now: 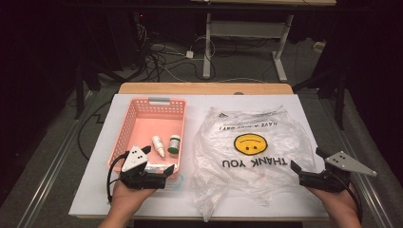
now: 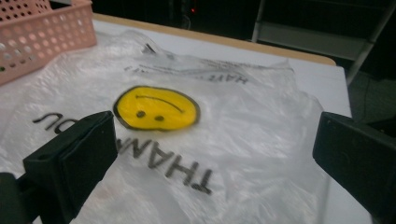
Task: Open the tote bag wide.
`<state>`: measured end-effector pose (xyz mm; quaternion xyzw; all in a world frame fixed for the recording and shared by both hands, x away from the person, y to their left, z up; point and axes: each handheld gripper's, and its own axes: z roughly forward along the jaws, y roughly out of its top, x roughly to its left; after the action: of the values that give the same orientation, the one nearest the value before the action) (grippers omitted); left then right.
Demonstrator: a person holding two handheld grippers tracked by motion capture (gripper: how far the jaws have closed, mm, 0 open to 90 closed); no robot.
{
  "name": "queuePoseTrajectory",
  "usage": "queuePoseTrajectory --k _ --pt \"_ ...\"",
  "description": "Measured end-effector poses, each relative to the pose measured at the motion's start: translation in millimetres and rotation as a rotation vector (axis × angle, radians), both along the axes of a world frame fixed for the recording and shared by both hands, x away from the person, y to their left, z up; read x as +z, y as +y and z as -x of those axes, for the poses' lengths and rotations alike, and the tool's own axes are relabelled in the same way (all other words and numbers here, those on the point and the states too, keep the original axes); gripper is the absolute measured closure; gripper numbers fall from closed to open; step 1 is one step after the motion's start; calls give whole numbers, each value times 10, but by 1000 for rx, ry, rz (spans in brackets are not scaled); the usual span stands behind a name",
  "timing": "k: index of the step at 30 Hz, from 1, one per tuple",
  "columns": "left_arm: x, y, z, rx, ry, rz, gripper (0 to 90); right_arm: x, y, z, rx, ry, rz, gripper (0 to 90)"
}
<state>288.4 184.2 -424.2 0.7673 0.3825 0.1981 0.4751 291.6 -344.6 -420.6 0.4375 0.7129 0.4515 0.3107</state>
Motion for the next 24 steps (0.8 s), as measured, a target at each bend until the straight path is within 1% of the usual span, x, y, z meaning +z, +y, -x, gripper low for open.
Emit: queuePoseTrajectory --k 1,4,6,9,11,12,14,15,17,18,20,21,22,24 --pt "-3 -2 7 -1 -1 10 0 -8 -44 14 -9 9 -4 17" --pt "0 -7 29 -7 -9 -2 0 -32 -170 57 -38 31 -5 32" --pt "0 3 30 -4 -9 6 0 -47 -247 94 -52 44 -8 52" --pt "-1 25 27 -5 -5 12 0 -81 -337 147 -63 70 -19 114" --pt "-8 35 32 -14 -22 21 0 -120 -385 171 -76 82 -22 160" --pt "-10 41 31 -20 -20 18 0 -145 -404 176 -82 93 -16 169" --pt "-10 39 38 -19 -14 -5 0 -198 -441 183 -91 125 -16 192" --pt "-11 43 46 -24 -16 -4 0 -227 -464 186 -99 140 -12 208" --pt "-7 46 70 -6 -31 -3 0 -289 -502 190 -119 183 -25 254" --pt "-2 49 76 -7 -34 5 0 -325 -526 180 -116 202 -23 266" --pt "5 49 75 -8 -30 8 0 -406 -549 163 -117 252 -23 303" --pt "9 44 70 -19 -20 17 0 -445 -556 155 -118 273 -23 306" --pt "7 43 71 -29 -23 27 0 -477 -560 151 -124 289 -19 317" --pt "4 27 73 -26 -35 12 0 -518 -574 149 -130 312 -18 394"
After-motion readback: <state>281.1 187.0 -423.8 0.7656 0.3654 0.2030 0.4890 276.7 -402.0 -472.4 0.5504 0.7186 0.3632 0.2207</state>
